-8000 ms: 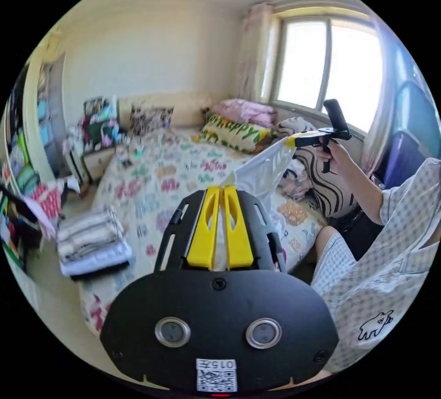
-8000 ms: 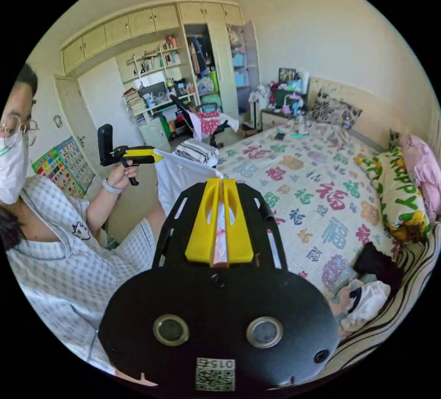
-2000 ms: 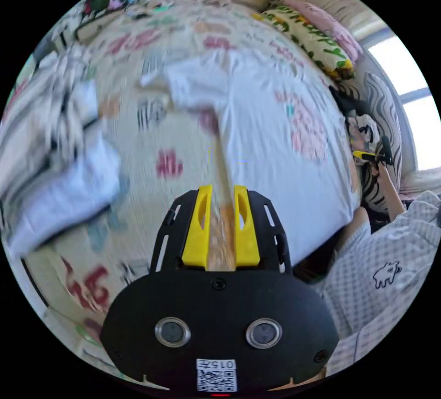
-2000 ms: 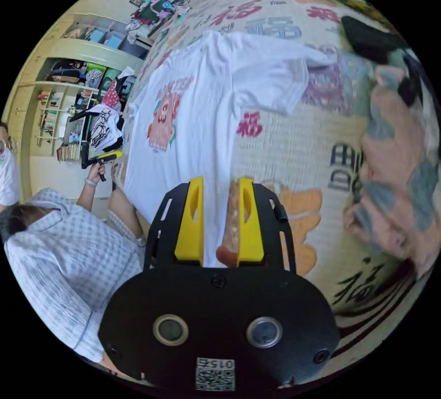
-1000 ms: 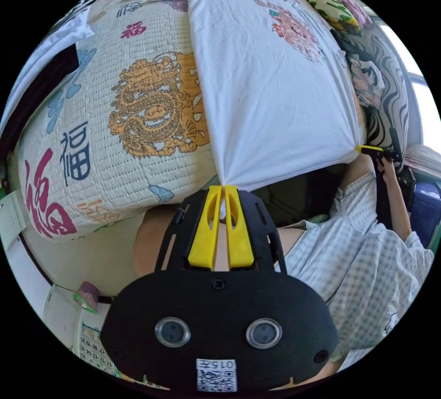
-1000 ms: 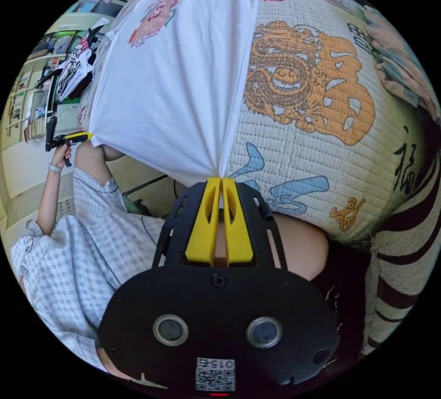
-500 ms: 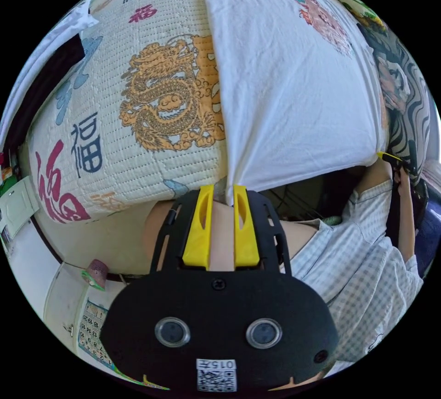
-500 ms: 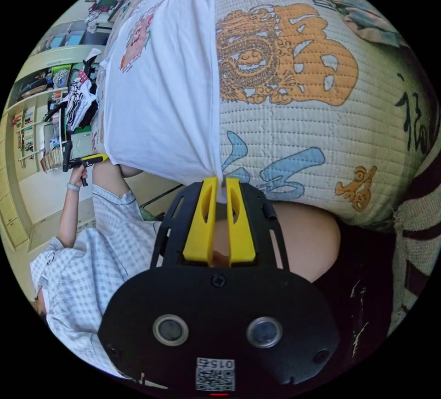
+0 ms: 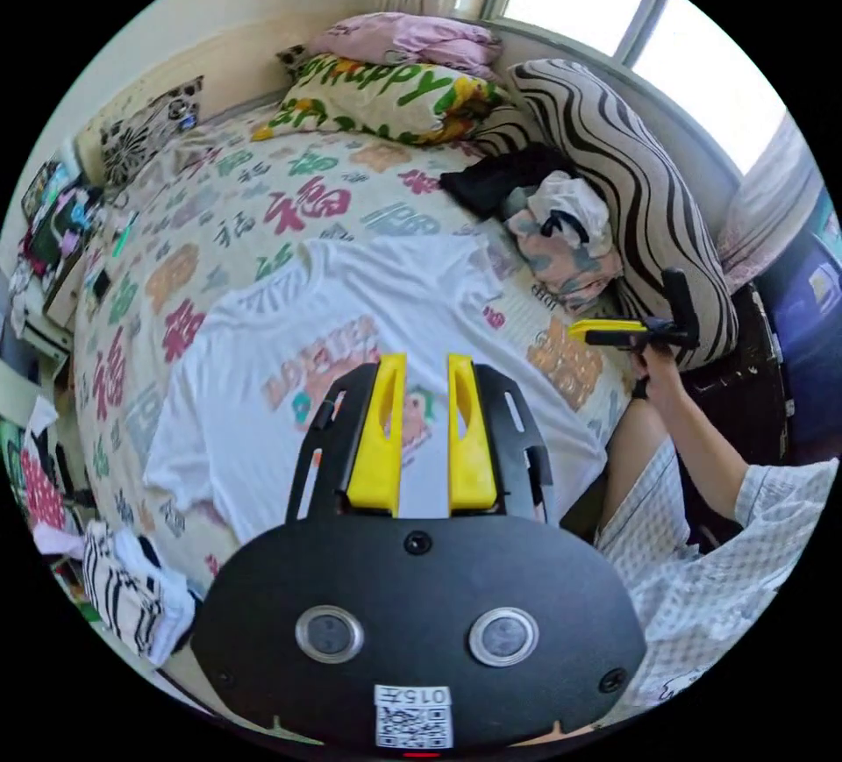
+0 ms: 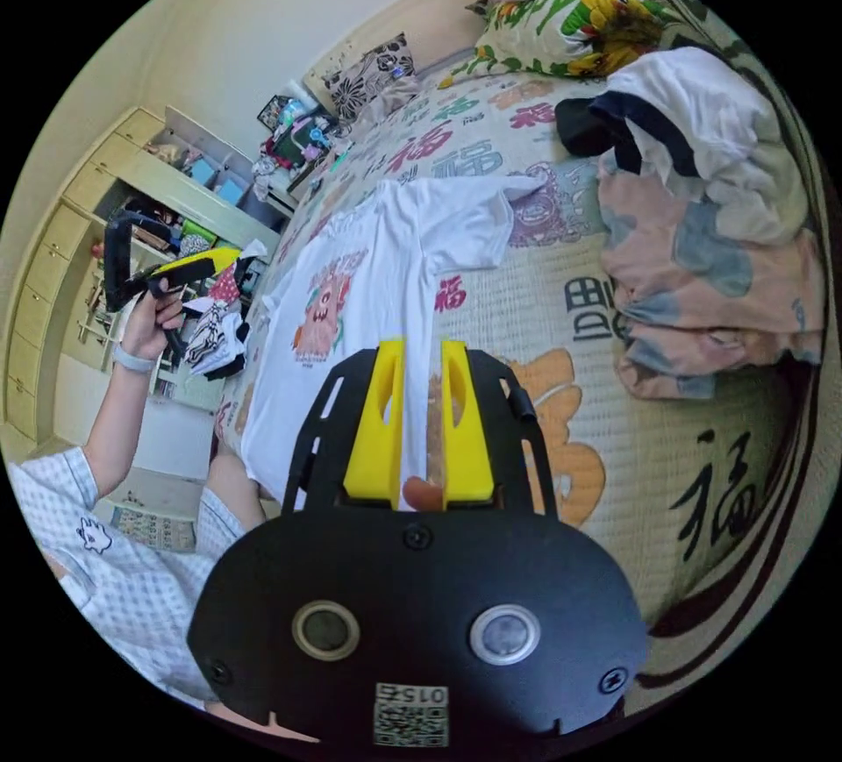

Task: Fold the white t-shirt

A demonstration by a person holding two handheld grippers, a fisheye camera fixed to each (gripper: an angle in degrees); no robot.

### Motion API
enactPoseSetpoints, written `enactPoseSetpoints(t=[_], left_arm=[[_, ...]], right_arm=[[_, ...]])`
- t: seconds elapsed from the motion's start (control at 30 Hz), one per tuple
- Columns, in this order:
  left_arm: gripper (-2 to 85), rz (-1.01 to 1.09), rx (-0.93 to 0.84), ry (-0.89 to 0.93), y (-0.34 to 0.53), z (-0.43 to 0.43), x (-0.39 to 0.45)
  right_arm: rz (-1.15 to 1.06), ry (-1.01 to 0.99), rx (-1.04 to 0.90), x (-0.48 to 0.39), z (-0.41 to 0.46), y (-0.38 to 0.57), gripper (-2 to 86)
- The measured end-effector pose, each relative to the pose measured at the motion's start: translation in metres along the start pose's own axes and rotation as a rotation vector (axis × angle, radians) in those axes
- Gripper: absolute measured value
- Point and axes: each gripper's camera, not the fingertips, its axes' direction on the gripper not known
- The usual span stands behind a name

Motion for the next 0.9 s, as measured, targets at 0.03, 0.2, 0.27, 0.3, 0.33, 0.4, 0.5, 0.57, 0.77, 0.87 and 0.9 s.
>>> enactPoseSetpoints(t=[0.03, 0.2, 0.27, 0.3, 0.33, 0.4, 0.5, 0.57, 0.77, 0.87, 0.9], left_arm=[[7.3, 0.042, 0.009, 0.023, -0.043, 0.026, 0.019], [7.2, 0.129, -0.048, 0.106, -0.170, 0.142, 0.085], [7.3, 0.169, -0.104, 0.056, -0.205, 0.193, 0.109], [7.3, 0.183, -0.121, 0.040, -0.211, 0.205, 0.114], [7.4, 0.209, -0.152, 0.018, -0.221, 0.227, 0.123], [7.4, 0.223, -0.191, -0.007, -0.231, 0.256, 0.129], [6.7, 0.225, -0.244, -0.017, -0.241, 0.294, 0.129], [4.2, 0.214, -0.270, -0.004, -0.245, 0.309, 0.121], [0.1, 0.077, -0.075, 0.155, -0.240, 0.268, 0.065], [-0.2, -0.058, 0.138, 0.276, -0.212, 0.215, 0.007], [-0.2, -0.085, 0.182, 0.286, -0.203, 0.204, -0.006]], right_arm=[[0.027, -0.017, 0.017, 0.008, 0.007, -0.013, 7.6], [0.136, -0.031, 0.067, 0.041, 0.034, -0.052, 8.6], [0.151, -0.033, 0.068, 0.049, 0.044, -0.063, 8.9], [0.153, -0.025, 0.062, 0.053, 0.050, -0.069, 9.0], [0.154, -0.015, 0.055, 0.056, 0.056, -0.073, 9.1], [0.155, 0.003, 0.044, 0.059, 0.064, -0.079, 8.8], [0.142, 0.008, 0.052, 0.060, 0.072, -0.085, 7.0], [0.129, 0.014, 0.044, 0.058, 0.077, -0.089, 4.7], [0.044, 0.093, 0.002, 0.043, 0.084, -0.103, 0.7], [-0.026, 0.118, 0.059, 0.024, 0.069, -0.105, 0.4], [-0.064, 0.110, 0.071, 0.013, 0.063, -0.107, 0.4]])
